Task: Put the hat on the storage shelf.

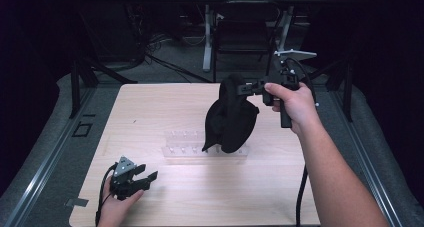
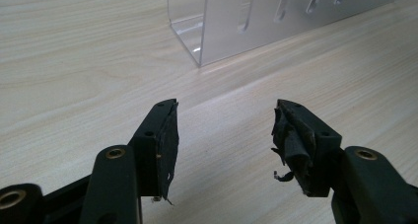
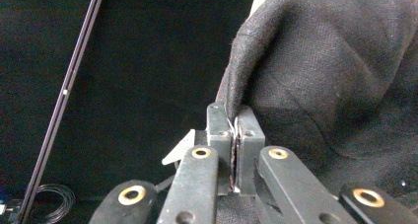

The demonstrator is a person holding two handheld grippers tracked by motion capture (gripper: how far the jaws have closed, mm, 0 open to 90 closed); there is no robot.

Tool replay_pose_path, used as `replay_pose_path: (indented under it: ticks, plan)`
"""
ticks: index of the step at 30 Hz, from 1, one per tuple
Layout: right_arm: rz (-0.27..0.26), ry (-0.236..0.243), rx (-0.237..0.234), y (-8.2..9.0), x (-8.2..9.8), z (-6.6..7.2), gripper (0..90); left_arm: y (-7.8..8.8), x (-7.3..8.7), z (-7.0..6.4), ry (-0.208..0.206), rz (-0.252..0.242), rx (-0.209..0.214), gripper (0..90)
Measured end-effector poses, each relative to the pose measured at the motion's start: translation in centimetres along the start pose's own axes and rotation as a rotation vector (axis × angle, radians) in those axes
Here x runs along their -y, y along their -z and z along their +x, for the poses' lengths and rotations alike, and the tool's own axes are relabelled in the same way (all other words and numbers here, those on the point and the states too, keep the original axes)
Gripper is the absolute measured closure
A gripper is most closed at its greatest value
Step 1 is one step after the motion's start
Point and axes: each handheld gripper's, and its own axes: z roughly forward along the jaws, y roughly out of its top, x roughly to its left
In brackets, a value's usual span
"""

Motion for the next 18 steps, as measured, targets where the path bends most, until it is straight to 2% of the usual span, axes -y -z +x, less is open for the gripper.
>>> replay_pose_path:
  ticks: [15, 18]
  plan:
    - [0.004, -0.019, 0.007, -1.1, -0.8, -1.3, 88.5, -0.1, 0.0, -0.2, -0.003, -0.005, -0.001, 43.4]
    - [0.001, -0.021, -0.002, -1.4, -0.8, -1.2, 88.5, -0.2, -0.1, -0.3, -0.016, -0.002, 0.003, 43.5]
